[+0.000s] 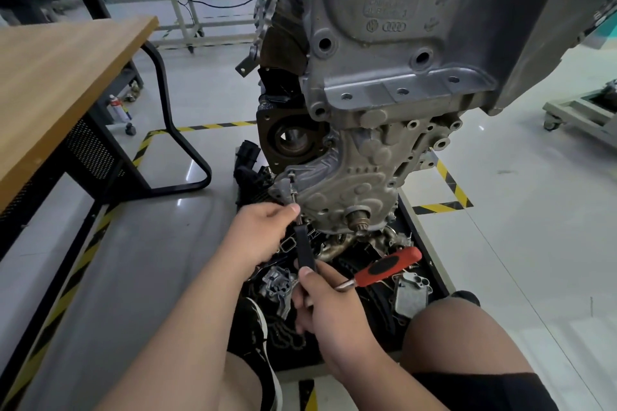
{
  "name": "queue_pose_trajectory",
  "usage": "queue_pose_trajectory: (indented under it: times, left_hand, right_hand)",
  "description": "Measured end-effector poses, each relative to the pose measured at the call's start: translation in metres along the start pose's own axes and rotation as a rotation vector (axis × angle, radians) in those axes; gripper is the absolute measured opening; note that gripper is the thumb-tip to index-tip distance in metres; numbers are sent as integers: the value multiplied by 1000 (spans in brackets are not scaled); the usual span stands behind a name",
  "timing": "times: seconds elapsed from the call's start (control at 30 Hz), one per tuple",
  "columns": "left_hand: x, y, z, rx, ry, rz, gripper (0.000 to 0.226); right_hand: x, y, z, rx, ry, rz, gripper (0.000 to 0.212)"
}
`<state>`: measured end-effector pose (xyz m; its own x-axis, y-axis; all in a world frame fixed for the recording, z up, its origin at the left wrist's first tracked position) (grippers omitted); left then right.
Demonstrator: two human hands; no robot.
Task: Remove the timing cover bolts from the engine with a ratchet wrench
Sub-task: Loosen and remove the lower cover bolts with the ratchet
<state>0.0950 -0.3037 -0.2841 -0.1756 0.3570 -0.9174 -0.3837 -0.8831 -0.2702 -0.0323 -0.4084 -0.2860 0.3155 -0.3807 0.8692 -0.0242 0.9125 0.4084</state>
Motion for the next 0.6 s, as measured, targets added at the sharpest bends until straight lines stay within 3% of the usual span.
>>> queue_pose_trajectory:
  times: [0.1,0.17,0.33,0.47,0.53,0.6]
  left_hand:
    - [13,13,20,238,-83,2,37]
    - [16,19,28,314,-110,12,39]
    - [16,22,34,284,-95,75,45]
    - [17,22,32,233,-35,83,43]
    - [18,23,31,205,-2,117,43]
    - [18,24,29,211,21,125,41]
  right_hand:
    - [-2,3,0,-68,-15,-97,23]
    - [-4,5,-1,-107,-13,-61,24]
    - [-9,8,-1,-241,-72,74,9]
    - [-11,9,0,-357,-89,153,21]
    - [-13,13,0,-367,-36,-1,30]
    - [-15,18,-1,-274,42,-436,40]
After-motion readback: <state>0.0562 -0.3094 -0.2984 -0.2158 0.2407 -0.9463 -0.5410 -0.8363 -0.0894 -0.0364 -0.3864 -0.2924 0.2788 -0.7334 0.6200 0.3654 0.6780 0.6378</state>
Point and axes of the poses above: each hand's wrist, its own z-axis away from the middle knuckle, its own y-axis out of the palm, x = y × z, the point moved 4 cm from there along -z, towards the middle knuckle, and after that the axes turned 13 degrees about x, right-handed, at the moved point
